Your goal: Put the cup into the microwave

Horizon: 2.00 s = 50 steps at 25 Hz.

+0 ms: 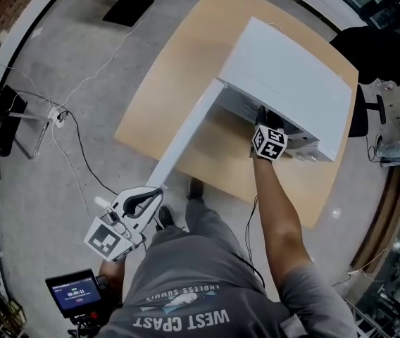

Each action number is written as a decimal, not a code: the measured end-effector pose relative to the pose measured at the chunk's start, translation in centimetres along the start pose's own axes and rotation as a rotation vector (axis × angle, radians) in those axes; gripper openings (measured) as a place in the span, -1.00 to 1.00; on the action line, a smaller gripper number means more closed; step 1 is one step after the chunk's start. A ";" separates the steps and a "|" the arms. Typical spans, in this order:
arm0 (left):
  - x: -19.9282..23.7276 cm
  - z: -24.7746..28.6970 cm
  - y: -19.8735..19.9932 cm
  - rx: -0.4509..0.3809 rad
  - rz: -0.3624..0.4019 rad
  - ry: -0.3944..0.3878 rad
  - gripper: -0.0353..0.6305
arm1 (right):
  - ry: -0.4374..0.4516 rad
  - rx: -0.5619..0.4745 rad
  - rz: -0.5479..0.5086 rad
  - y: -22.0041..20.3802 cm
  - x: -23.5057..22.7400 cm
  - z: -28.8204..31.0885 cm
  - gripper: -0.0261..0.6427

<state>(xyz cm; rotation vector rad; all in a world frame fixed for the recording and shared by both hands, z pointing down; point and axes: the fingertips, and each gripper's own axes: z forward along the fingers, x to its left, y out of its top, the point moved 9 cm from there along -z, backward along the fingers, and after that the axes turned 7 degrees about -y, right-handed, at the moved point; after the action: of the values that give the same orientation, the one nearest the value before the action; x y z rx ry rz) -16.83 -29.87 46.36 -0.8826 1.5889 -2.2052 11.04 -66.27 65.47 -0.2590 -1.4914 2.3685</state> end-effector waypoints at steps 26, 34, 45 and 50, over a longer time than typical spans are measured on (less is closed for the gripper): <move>-0.6 -2.9 -0.6 -0.029 0.047 0.007 -0.83 | 0.036 0.048 -0.018 -2.0 0.6 0.0 -0.54; -1.3 -4.8 -2.2 -0.047 0.096 0.001 -0.83 | 0.029 0.022 -0.001 -4.4 1.2 -3.6 -0.54; -3.8 -10.5 -0.3 -0.092 0.159 -0.046 -0.83 | -0.027 -0.016 0.005 -1.9 2.7 -12.9 -0.54; -8.1 -14.4 2.6 -0.122 0.193 -0.078 -0.83 | -0.002 -0.058 -0.014 1.6 3.5 -22.4 -0.62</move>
<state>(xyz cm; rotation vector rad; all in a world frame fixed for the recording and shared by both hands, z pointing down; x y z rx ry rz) -19.87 -15.40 38.47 -0.8007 1.7083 -1.9379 14.77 -46.76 54.33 -0.2591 -1.5598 2.3172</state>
